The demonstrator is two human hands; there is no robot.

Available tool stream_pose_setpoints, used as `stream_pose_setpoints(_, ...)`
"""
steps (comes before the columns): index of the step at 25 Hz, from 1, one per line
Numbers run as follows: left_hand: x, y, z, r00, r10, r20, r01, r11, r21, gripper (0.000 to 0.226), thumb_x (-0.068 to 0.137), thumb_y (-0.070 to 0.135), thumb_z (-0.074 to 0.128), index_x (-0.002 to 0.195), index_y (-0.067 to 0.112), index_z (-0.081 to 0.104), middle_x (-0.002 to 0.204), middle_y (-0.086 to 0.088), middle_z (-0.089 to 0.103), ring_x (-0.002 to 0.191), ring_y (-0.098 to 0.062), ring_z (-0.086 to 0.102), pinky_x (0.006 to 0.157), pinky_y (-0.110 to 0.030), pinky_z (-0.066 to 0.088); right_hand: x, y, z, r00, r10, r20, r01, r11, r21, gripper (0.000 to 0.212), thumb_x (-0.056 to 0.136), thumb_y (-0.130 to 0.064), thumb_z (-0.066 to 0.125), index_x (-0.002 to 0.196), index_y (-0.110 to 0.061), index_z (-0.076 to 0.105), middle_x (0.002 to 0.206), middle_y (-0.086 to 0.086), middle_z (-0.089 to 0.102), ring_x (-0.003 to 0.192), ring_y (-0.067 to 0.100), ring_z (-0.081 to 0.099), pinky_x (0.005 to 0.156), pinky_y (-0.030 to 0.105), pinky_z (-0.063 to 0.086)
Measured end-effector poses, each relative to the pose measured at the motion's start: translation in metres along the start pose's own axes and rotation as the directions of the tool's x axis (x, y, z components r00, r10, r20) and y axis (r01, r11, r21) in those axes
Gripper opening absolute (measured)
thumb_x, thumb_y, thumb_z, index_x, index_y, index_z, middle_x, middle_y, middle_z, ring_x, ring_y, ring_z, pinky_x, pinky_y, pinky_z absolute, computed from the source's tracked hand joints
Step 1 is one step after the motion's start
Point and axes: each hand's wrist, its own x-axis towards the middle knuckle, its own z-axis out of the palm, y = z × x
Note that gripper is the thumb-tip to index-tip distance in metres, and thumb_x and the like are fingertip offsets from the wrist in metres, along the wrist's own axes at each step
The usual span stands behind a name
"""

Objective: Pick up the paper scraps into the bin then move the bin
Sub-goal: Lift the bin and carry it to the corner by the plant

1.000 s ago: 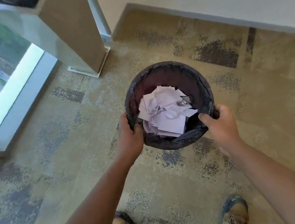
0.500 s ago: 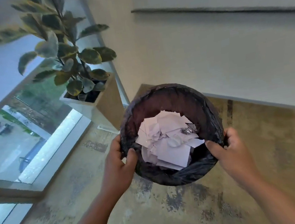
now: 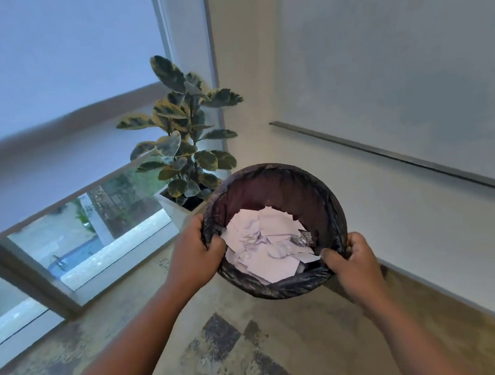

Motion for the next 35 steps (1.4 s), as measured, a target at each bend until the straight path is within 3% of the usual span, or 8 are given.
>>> stream_pose_setpoints(7,0.017,0.026,0.009,1.000,0.021,-0.003,-0.021,0.998,0.056,0.032,0.095,0.039,0.063,0.121,0.022,0.054,0.104,0.005,0.063,0.090,-0.018,0.062,0.071,-0.031,0.047,0.038,-0.016,-0.016,0.999,-0.037,-0.012,0.037,0.999,0.014,0.019,0.087,-0.015,0.070,0.097,-0.019,0.055,0.081,0.004,0.061,0.068,0.018,0.053,0.059,0.033,0.040)
stream_pose_setpoints(11,0.072,0.002,0.020,1.000,-0.008,0.028,0.004,0.993,0.117,0.038,0.099,0.057,0.050,0.100,0.020,0.059,0.091,-0.003,0.067,0.079,-0.020,0.064,0.067,-0.043,0.056,0.078,-0.008,0.001,0.999,-0.018,-0.042,0.018,1.000,-0.003,0.021,0.089,-0.014,0.068,0.105,-0.018,0.055,0.088,0.001,0.063,0.074,0.017,0.057,0.060,0.033,0.043)
stream_pose_setpoints(16,0.155,-0.025,0.049,0.999,-0.041,0.019,0.039,0.997,0.060,0.032,0.102,0.045,0.050,0.087,0.016,0.052,0.081,-0.006,0.061,0.071,-0.019,0.056,0.058,-0.033,0.041,0.146,-0.014,0.035,0.997,0.043,-0.066,-0.044,0.999,-0.013,0.018,0.088,-0.017,0.067,0.099,-0.025,0.055,0.093,0.007,0.068,0.073,0.019,0.058,0.062,0.033,0.044)
stream_pose_setpoints(21,0.236,-0.034,0.075,0.998,0.003,0.067,-0.007,0.998,0.057,0.037,0.105,0.042,0.046,0.085,0.011,0.050,0.074,-0.003,0.051,0.067,-0.018,0.047,0.057,-0.034,0.036,0.207,-0.015,0.049,0.994,0.089,-0.069,-0.089,0.996,-0.006,0.016,0.088,-0.027,0.068,0.097,-0.028,0.054,0.094,0.013,0.070,0.075,0.023,0.063,0.062,0.035,0.047)
stream_pose_setpoints(25,0.285,-0.040,0.114,0.958,-0.190,0.214,0.218,0.969,-0.115,0.060,0.099,0.064,0.038,0.092,0.010,0.063,0.084,-0.008,0.069,0.078,-0.024,0.065,0.072,-0.044,0.053,0.260,-0.004,0.044,0.990,0.131,-0.051,-0.133,0.991,-0.020,0.015,0.093,-0.022,0.067,0.100,-0.022,0.053,0.091,0.011,0.066,0.072,0.021,0.061,0.058,0.034,0.045)
stream_pose_setpoints(28,0.318,-0.035,0.144,0.872,-0.309,0.378,0.388,0.909,-0.152,0.060,0.099,0.066,0.043,0.089,0.011,0.066,0.086,-0.004,0.073,0.081,-0.022,0.069,0.074,-0.038,0.053,0.303,0.013,0.043,0.978,0.208,-0.015,-0.208,0.977,-0.041,0.015,0.093,-0.021,0.067,0.101,-0.022,0.054,0.094,0.009,0.066,0.079,0.026,0.064,0.064,0.037,0.046)
stream_pose_setpoints(31,0.352,-0.034,0.169,0.877,-0.331,0.347,0.362,0.932,-0.028,0.041,0.100,0.051,0.055,0.088,0.013,0.066,0.082,-0.001,0.071,0.074,-0.016,0.066,0.065,-0.031,0.049,0.363,0.025,0.040,0.972,0.227,0.052,-0.224,0.973,-0.061,0.016,0.090,-0.022,0.067,0.100,-0.021,0.055,0.098,0.012,0.066,0.085,0.031,0.066,0.065,0.039,0.047)
stream_pose_setpoints(35,0.399,-0.037,0.202,0.895,-0.384,0.226,0.390,0.921,0.024,0.030,0.100,0.046,0.058,0.089,0.020,0.069,0.085,-0.001,0.076,0.080,-0.020,0.071,0.076,-0.040,0.057,0.458,0.010,0.037,0.982,0.168,0.092,-0.154,0.978,-0.139,0.026,0.087,-0.027,0.072,0.096,-0.009,0.055,0.094,0.012,0.063,0.074,0.021,0.056,0.061,0.034,0.041)
